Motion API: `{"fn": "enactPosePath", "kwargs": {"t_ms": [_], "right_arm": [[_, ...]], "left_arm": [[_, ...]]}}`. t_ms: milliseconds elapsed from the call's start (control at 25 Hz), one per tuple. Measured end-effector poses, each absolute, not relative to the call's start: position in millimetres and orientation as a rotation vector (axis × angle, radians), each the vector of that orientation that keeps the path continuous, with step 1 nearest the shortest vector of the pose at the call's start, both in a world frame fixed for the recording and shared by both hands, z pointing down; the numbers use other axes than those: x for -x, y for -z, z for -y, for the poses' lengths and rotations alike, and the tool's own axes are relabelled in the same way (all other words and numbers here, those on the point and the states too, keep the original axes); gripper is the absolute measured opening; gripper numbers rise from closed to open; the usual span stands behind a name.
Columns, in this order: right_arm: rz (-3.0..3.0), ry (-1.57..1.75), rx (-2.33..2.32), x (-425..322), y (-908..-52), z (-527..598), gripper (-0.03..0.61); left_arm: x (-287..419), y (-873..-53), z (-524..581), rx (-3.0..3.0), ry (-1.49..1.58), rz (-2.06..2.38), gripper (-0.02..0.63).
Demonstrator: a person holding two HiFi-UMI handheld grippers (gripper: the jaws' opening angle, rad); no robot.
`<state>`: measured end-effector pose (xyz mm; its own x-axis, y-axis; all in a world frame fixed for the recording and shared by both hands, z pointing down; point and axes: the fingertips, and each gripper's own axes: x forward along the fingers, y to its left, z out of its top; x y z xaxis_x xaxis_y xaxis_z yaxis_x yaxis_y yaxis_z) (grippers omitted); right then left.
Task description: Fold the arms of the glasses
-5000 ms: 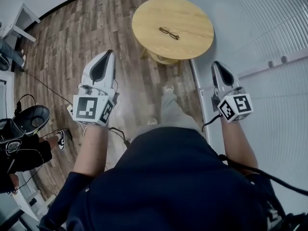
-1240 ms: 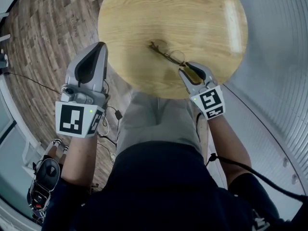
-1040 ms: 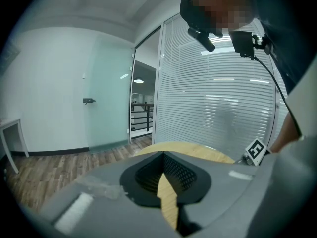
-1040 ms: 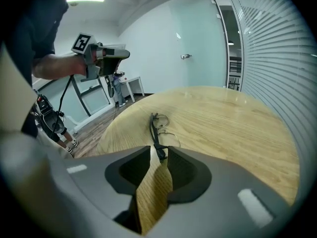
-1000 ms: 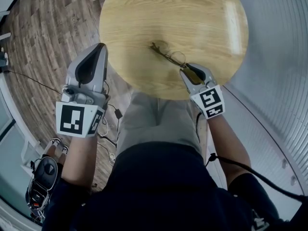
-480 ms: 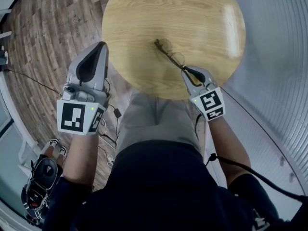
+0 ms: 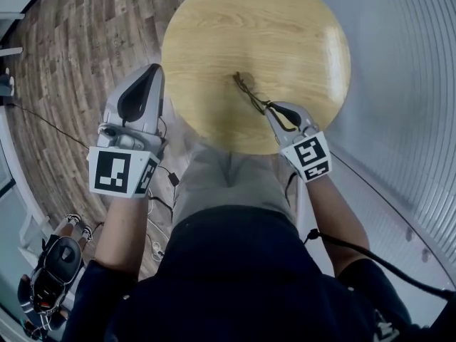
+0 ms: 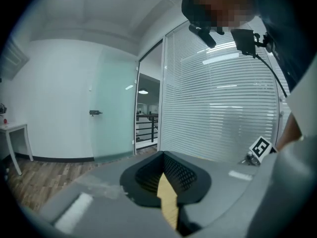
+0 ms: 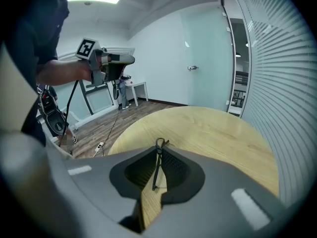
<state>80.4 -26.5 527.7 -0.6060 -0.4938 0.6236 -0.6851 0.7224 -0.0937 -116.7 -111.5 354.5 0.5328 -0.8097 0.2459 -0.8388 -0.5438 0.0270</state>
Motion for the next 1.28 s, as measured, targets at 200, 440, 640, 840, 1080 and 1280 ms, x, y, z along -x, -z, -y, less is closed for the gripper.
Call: {"fn": "enactPosePath", "kwargs": {"t_ms": [200,440,640,840,1080,1280], "right_arm": [[2.355,-0.422,-0.883,-72.6,-502.9,45.3,0.038],[2.354,-0.396,-0.834,-65.6,-476.3,58.5,0.038],[2.348,-0.370,-0.817,-58.5,-458.8,83.2,0.038],[2.343,-0.350,-0.799,-51.4,-447.5,100.3,0.038],[2.359,-0.335,-0.779,-48.2,-467.5,121.7,0.038],[2.361,-0.329,-0.771,-42.7,-470.6,130.5,0.038]], "left_arm": [[127.4,-331.1,115.6,-2.615,-0.272,1.468,0.002],[145.4,-291.1,114.6,-2.593,-0.193,1.546,0.002],[162.0,-276.8,116.4,-2.563,-0.150,1.594,0.002],[174.4,-275.0,118.2,-2.533,-0.139,1.618,0.002],[182.5,-296.0,125.2,-2.507,-0.146,1.657,0.002],[181.2,-301.7,125.2,-2.507,-0.139,1.646,0.002]]}}
